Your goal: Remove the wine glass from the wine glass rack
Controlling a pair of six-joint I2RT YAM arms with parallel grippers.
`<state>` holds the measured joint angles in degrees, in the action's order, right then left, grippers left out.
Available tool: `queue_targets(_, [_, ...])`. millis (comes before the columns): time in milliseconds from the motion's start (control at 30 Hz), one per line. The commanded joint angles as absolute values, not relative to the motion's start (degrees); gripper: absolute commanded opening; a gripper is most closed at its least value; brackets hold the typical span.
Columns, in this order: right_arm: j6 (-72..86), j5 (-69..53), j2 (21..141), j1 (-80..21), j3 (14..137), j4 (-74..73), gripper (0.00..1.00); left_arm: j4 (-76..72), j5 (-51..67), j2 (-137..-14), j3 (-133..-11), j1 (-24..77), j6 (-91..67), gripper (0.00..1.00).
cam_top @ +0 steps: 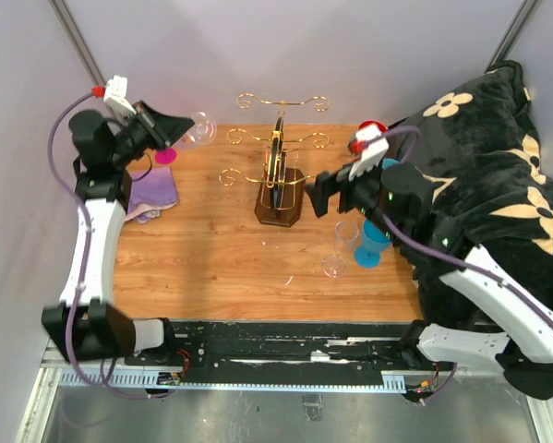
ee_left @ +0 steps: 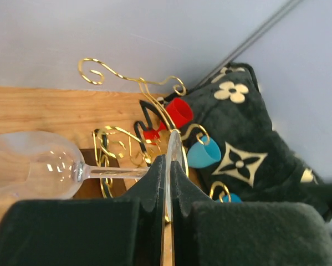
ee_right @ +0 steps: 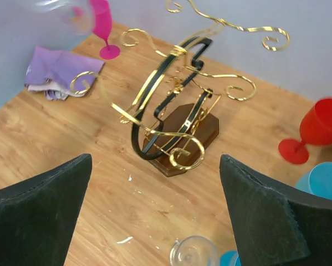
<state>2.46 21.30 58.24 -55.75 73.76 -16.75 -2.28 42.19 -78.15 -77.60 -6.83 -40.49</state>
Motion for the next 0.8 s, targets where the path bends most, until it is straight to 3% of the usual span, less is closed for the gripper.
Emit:
queue_targets(0, [25.33,-10.19,63.92,-39.11,80.83,-23.07,0.99,-3.37,48.0,-64.63,-68.33,-6.66,-30.44,0.01])
queue_targets(200, [40.85,-29.45,75.85,-33.09,92.46,-23.83,0.98,-17.48,60.42,-49.82,-55.55,-6.59,-30.54,0.0])
queue_targets(367, [66.69,-44.04,79.28,-29.89,86.78,-4.44,0.99,-19.98,62.56,-37.24,-49.6,-6.59,-26.84,0.0])
queue_targets(500, [80.98,-46.84,81.03,-30.52,84.09,5.0,0.98,-15.53,68.18,-35.76,-50.83,-6.47,-24.15,0.0])
queue_targets(767, [87.57,-46.67,84.47,-36.14,84.87,8.11,0.99,-31.25,73.54,-34.01,-46.86,-4.11,-31.76,0.01])
